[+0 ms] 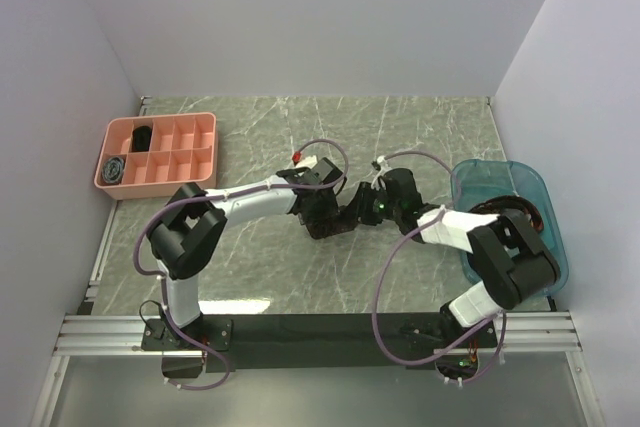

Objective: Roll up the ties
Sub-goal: Roll the tie

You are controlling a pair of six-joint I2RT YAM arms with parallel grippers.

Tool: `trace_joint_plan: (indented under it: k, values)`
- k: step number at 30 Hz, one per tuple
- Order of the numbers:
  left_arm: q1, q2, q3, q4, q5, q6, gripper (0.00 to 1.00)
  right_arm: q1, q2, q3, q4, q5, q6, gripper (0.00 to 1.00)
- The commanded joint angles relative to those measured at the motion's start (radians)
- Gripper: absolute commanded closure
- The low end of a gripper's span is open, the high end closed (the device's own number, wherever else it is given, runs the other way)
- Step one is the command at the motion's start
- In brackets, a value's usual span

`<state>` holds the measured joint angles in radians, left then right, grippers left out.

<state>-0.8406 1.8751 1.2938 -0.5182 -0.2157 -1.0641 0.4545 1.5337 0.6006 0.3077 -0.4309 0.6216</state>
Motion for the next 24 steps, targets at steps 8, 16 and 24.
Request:
trace_joint_plan:
  k: [8,16,24]
  values:
    - [-0.029,0.006,-0.051,0.043,0.013,-0.063,0.41,-0.001,-0.168,-0.166,0.232,-0.031,0.016,0.48]
    - [-0.035,0.012,-0.051,0.044,0.018,-0.079,0.41,0.144,-0.218,-0.245,0.373,0.17,-0.005,0.31]
    - [-0.038,0.021,-0.047,0.035,0.025,-0.088,0.41,0.28,-0.227,-0.257,0.392,0.527,-0.014,0.28]
